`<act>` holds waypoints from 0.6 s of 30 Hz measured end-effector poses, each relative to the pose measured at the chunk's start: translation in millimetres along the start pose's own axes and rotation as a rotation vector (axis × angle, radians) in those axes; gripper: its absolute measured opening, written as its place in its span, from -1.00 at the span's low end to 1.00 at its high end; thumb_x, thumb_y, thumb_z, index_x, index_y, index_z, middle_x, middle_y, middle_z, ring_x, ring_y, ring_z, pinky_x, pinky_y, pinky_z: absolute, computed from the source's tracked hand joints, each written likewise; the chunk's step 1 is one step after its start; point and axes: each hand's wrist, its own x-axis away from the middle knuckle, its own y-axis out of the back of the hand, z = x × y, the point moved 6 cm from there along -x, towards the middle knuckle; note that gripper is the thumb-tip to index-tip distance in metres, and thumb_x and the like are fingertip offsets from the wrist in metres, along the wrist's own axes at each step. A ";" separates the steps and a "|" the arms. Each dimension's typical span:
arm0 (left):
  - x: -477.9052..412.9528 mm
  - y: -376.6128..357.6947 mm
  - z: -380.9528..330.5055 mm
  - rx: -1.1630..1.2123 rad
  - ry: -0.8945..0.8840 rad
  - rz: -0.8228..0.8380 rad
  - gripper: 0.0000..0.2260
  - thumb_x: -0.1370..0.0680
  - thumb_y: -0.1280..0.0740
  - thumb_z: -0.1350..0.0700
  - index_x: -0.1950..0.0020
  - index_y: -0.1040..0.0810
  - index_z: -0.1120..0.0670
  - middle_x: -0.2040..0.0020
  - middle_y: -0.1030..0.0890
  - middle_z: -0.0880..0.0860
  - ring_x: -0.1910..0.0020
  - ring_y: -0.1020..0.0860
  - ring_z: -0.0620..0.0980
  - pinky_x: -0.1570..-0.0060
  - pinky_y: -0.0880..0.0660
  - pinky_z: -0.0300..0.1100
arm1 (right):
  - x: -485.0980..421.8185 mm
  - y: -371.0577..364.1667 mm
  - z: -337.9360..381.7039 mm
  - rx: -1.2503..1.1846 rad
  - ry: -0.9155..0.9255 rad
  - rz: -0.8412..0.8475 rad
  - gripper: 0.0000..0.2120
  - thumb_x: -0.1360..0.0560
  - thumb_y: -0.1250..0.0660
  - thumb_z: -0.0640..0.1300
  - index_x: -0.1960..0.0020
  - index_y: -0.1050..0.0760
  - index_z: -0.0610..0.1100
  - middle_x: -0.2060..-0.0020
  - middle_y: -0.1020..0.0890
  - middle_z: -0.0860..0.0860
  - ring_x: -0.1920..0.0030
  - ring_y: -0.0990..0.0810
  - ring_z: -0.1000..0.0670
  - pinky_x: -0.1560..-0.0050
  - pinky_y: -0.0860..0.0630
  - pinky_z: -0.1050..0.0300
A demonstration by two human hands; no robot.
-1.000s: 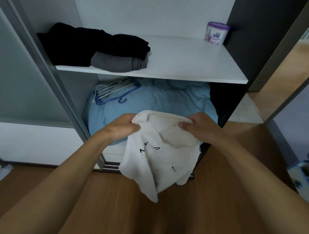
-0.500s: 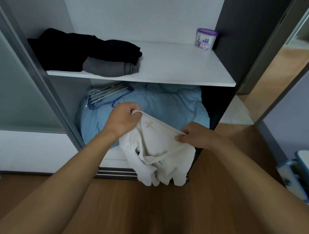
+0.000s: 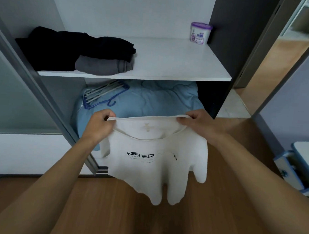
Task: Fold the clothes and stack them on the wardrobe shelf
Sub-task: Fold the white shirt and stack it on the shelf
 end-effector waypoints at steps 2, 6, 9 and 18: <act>7.5 -3.2 -5.7 0.052 -0.038 0.039 -0.84 -0.42 -0.18 0.34 0.31 -0.48 0.17 0.35 -0.47 0.03 0.32 -0.41 -0.07 0.33 -0.31 -0.26 | 1.0 1.8 -0.4 0.129 0.054 -0.028 -0.63 -0.54 -0.39 -0.08 0.31 -0.46 -0.33 0.47 -0.40 0.01 0.48 -0.33 0.17 0.44 -0.24 0.36; 17.9 -8.6 -17.7 0.114 -0.111 0.028 -0.86 -0.36 -0.15 0.25 0.36 -0.45 0.11 0.40 -0.45 -0.02 0.34 -0.39 -0.08 0.29 -0.27 -0.15 | 9.0 -0.4 1.9 0.074 0.149 -0.121 -0.67 -0.56 -0.29 -0.16 0.21 -0.47 -0.43 0.41 -0.40 -0.17 0.38 -0.37 0.10 0.37 -0.24 0.29; 16.7 -4.2 -22.1 0.143 -0.152 -0.046 -0.86 -0.39 -0.14 0.20 0.34 -0.42 0.18 0.37 -0.44 0.08 0.31 -0.39 0.00 0.24 -0.26 -0.10 | 15.5 -2.7 0.8 -0.032 0.178 -0.120 -0.66 -0.58 -0.26 -0.21 0.28 -0.37 -0.41 0.42 -0.33 -0.09 0.39 -0.31 0.07 0.41 -0.20 0.31; 14.4 -8.8 12.1 0.026 0.063 0.160 -0.74 -0.39 -0.25 -0.16 0.30 -0.40 0.02 0.33 -0.36 0.03 0.32 -0.35 -0.04 0.22 -0.22 -0.09 | 30.7 -4.3 -12.9 -0.078 0.139 0.115 -0.61 -0.61 -0.33 -0.12 0.30 -0.38 -0.31 0.42 -0.35 -0.05 0.43 -0.32 0.05 0.41 -0.21 0.26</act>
